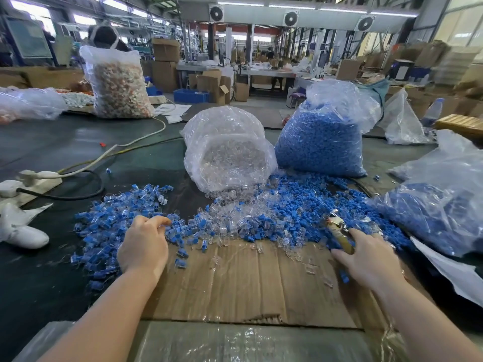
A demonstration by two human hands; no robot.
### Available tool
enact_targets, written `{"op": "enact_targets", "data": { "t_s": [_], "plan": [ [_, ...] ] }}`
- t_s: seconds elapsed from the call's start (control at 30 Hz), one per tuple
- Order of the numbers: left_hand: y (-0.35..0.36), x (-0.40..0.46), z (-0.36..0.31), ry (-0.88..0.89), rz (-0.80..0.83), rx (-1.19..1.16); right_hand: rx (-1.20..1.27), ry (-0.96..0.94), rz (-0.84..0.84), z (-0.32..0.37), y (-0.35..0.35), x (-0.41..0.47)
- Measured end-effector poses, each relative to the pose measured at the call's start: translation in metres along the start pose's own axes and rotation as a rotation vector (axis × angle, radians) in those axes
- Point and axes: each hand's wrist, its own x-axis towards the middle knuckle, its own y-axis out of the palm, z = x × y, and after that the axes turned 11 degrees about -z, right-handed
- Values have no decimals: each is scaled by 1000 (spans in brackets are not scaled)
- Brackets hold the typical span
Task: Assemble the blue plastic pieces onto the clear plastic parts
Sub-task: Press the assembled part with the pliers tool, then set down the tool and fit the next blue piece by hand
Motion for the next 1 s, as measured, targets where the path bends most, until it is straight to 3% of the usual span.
{"op": "enact_targets", "data": {
  "t_s": [0.2, 0.47, 0.6, 0.77, 1.0],
  "plan": [
    [5, -10, -14, 122, -58, -56, -150, -33, -40, -8, 8, 3],
    [20, -57, -59, 274, 100, -387, -148, -67, -70, -6, 3, -2],
    [27, -70, -75, 320, 176, -455, -67, -226, -154, -4, -9, -10],
    [36, -79, -88, 385, 294, -438, -221, -243, -58, 3, -9, -23],
    [48, -83, -86, 404, 332, -370, -271, -270, -83, 13, -6, -22]
  ]
}}
